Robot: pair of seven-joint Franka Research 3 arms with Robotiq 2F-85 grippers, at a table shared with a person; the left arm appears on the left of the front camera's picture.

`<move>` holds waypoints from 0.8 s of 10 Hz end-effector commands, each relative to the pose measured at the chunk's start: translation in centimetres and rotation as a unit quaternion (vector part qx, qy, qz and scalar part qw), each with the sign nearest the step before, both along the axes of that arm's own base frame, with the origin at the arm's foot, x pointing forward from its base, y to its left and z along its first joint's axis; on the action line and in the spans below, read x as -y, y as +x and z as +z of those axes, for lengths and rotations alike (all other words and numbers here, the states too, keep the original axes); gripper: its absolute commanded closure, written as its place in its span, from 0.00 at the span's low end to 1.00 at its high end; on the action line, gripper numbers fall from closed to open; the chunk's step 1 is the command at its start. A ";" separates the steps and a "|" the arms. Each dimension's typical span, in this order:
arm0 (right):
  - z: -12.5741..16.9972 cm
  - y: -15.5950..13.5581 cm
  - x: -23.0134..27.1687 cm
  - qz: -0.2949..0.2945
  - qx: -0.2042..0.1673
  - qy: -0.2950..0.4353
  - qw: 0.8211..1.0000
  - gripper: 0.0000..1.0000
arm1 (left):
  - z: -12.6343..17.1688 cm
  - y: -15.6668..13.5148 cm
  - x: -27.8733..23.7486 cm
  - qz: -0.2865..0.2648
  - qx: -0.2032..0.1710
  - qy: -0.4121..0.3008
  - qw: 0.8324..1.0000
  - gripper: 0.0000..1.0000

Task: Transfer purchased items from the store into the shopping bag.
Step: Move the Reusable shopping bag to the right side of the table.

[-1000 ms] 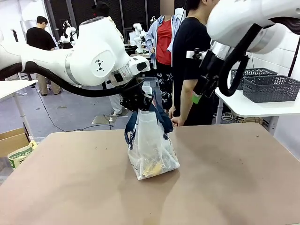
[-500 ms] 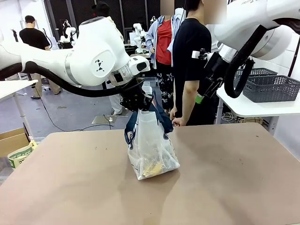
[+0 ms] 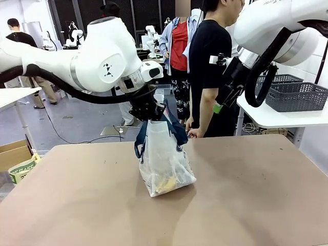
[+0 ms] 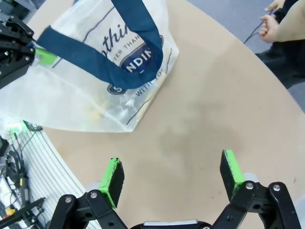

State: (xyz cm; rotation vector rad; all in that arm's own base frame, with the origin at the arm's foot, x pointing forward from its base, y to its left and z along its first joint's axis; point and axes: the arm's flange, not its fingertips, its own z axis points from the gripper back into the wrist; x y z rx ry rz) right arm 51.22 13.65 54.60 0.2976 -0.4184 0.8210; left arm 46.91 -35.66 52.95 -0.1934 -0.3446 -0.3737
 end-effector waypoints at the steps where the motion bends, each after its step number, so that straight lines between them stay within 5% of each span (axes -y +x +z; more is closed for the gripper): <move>1: 0.1 -0.1 0.0 0.001 -0.004 -0.006 1.000 0.00 | 3.4 0.2 -0.8 0.030 -0.002 0.040 0.999 1.00; 8: 0.1 -0.1 0.0 0.001 -0.004 -0.006 1.000 0.00 | 9.6 -0.1 -13.3 0.033 0.041 0.118 0.992 1.00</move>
